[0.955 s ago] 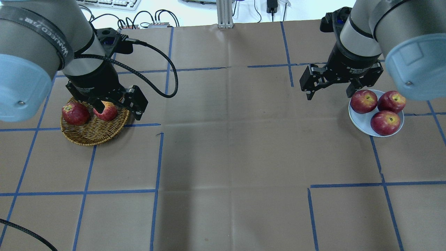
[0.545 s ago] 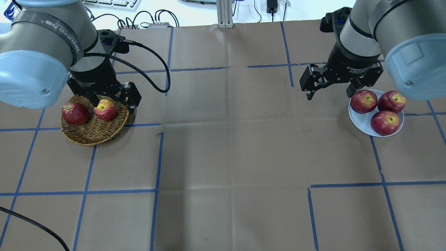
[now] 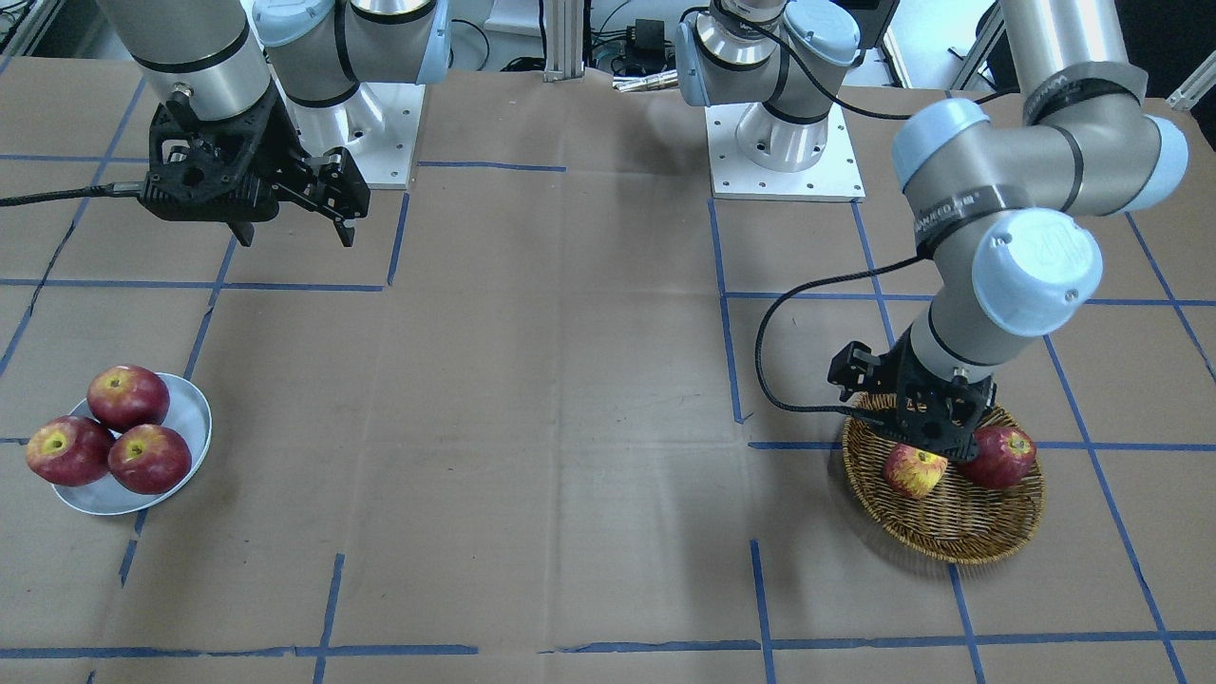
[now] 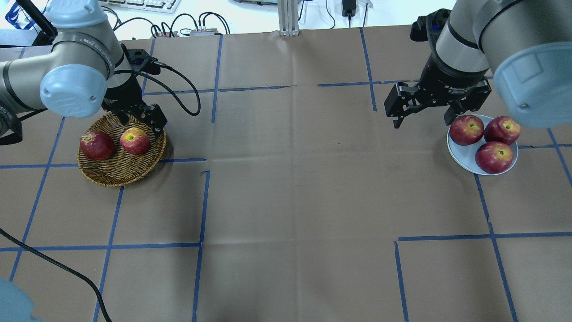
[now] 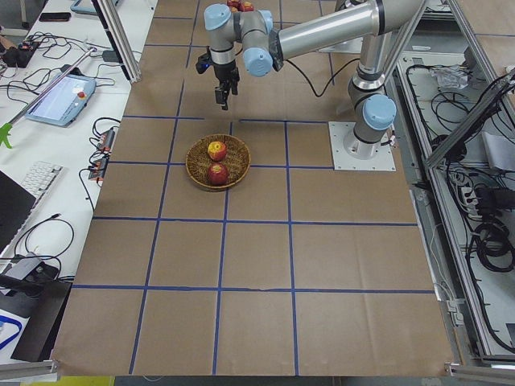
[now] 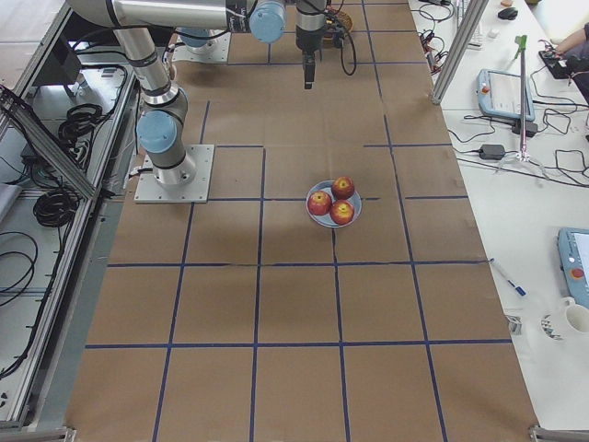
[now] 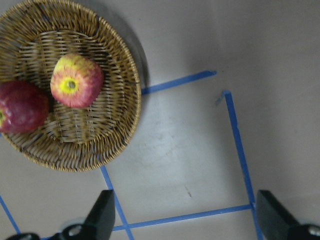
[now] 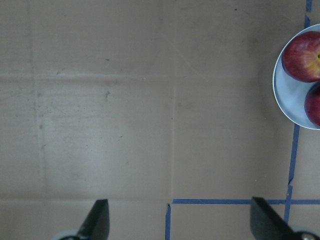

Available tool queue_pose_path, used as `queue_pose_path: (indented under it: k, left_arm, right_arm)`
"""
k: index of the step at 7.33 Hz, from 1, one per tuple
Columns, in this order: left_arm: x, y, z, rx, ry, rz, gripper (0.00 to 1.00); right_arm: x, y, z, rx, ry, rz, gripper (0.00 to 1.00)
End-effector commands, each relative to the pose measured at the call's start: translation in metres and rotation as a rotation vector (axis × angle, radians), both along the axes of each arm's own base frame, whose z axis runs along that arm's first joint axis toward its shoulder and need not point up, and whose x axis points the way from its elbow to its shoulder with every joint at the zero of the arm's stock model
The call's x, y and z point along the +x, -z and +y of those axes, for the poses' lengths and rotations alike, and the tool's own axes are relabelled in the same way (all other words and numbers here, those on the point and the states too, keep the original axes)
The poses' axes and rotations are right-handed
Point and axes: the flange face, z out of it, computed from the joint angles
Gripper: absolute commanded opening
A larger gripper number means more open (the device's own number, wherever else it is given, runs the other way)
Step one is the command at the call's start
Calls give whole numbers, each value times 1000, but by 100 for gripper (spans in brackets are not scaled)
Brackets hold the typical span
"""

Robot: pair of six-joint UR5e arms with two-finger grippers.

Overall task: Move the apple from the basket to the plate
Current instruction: 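Grasp the yellow-red apple in the basket with the left gripper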

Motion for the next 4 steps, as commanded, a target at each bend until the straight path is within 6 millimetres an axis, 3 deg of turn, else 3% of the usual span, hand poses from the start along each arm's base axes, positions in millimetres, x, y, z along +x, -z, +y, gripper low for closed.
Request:
queue_pose_path:
  k: [1, 4]
  left_arm:
    - [32, 46, -27, -20, 39, 23, 99]
    - [60, 65, -31, -13, 69, 86, 99]
  right_arm:
    - [0, 0, 0, 1, 0, 1, 100]
    - [0, 0, 0, 2, -1, 0, 100]
